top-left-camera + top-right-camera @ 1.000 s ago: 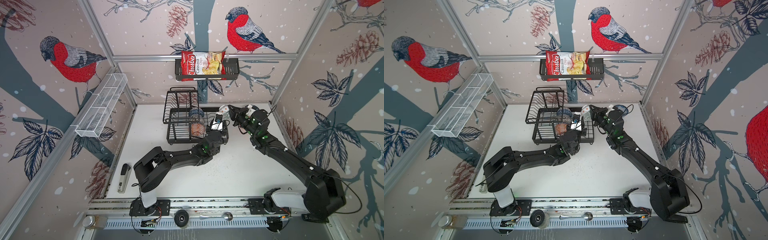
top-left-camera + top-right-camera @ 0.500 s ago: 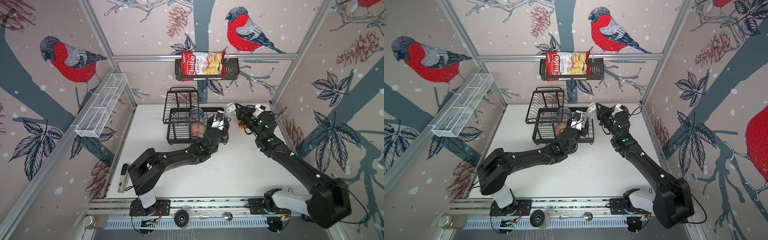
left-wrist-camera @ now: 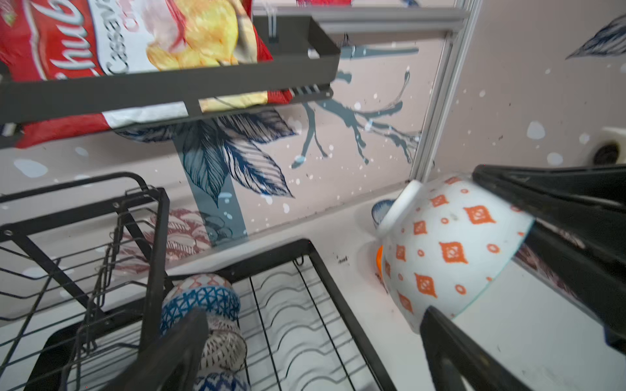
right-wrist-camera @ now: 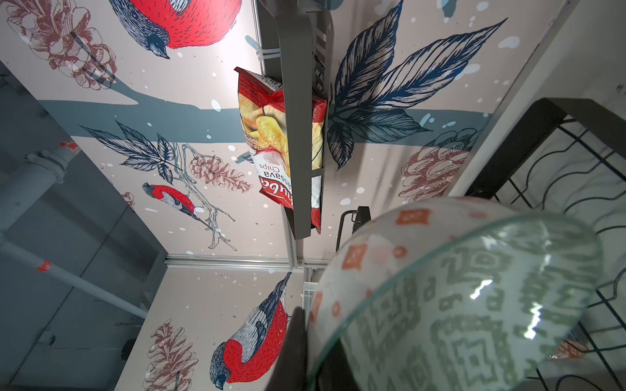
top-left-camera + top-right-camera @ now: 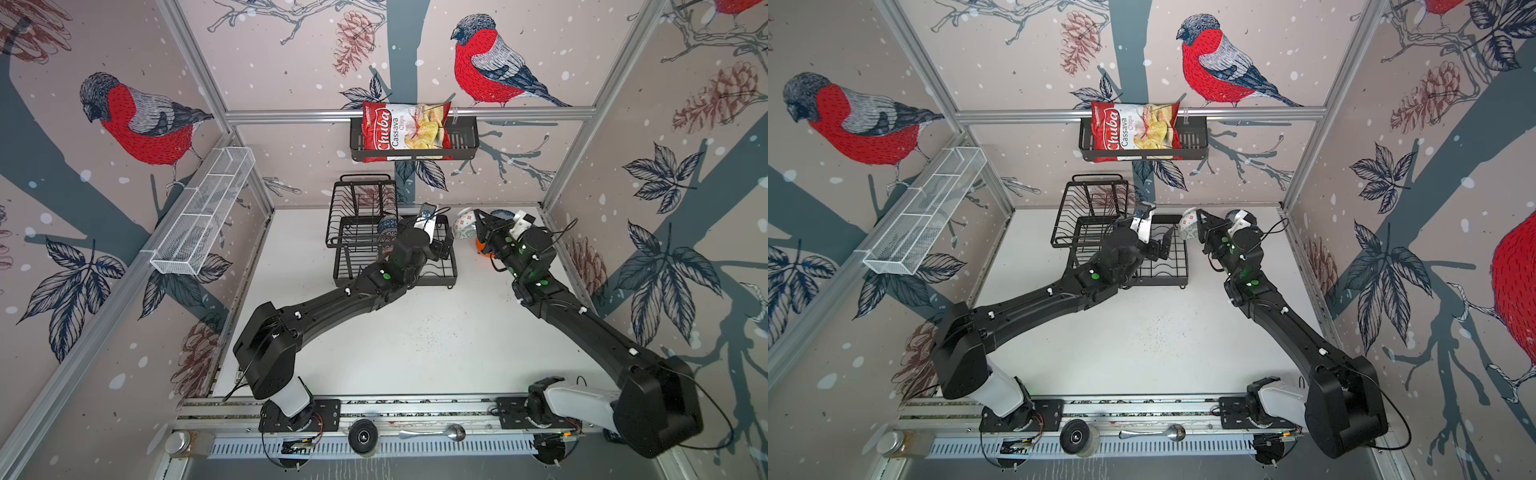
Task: Load bowls into a dish rack
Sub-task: Place the bowl in the dish rack.
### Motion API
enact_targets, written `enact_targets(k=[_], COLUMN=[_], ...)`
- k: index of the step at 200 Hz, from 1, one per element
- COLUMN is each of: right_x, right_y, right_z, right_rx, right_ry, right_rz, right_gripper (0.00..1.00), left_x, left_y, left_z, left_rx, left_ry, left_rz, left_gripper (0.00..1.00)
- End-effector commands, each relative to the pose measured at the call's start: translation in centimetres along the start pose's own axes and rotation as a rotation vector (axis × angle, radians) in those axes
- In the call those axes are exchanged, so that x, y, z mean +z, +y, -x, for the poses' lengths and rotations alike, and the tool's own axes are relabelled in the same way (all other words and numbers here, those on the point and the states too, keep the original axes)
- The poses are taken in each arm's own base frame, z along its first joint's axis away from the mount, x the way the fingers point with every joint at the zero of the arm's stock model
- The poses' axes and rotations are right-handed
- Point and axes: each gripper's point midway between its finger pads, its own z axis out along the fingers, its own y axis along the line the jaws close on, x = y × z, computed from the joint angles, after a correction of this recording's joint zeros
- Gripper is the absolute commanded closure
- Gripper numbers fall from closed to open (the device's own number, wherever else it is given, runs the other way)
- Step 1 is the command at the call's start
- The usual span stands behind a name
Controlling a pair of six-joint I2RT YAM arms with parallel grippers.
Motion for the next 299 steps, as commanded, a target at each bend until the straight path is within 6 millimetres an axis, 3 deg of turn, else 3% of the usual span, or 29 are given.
enact_targets(k=[1, 26, 30, 53, 101, 141, 182, 228, 299], right_x=[-0.1, 0.0, 0.5, 1.3, 3.3, 6.2, 9.0, 11.5, 14.1], right_y=[2.0, 1.8, 0.8, -0.1, -1.3, -2.4, -4.0, -5.5, -9.3], right_z=[0.1, 0.2, 0.2, -0.2, -0.2, -1.3, -3.0, -4.3, -4.3], right_rx=[-0.051, -0.076, -0.078, -0.1, -0.107, -0.106, -0.068, -0.04, 0.019], right_ry=[-0.008, -0.022, -0.021, -0.014, -0.017, 0.024, 0.068, 0.077, 0.068], right_rz=[0.111, 0.13, 0.111, 0.109, 0.146, 0.139, 0.154, 0.172, 0.145], right_gripper=[1.0, 1.0, 1.0, 1.0, 1.0, 1.0, 1.0, 1.0, 1.0], left_x=[0.1, 0.0, -0.1, -0.5, -2.0, -3.9, -4.5, -3.7, -3.1], left_y=[0.0, 0.8, 1.0, 0.9, 3.1, 4.2, 5.0, 7.7, 8.4], left_z=[-3.2, -3.2, -3.2, -2.9, -0.7, 0.5, 1.3, -1.0, -1.8], left_rx=[0.023, 0.065, 0.064, 0.066, 0.148, 0.189, 0.198, 0.118, 0.077], left_ry=[0.197, 0.233, 0.237, 0.244, 0.166, 0.05, 0.072, 0.135, 0.149], left_rz=[-0.035, 0.004, 0.011, -0.009, 0.078, 0.103, 0.08, 0.066, 0.06], left_gripper=[0.02, 0.02, 0.02, 0.02, 0.02, 0.02, 0.02, 0.02, 0.02])
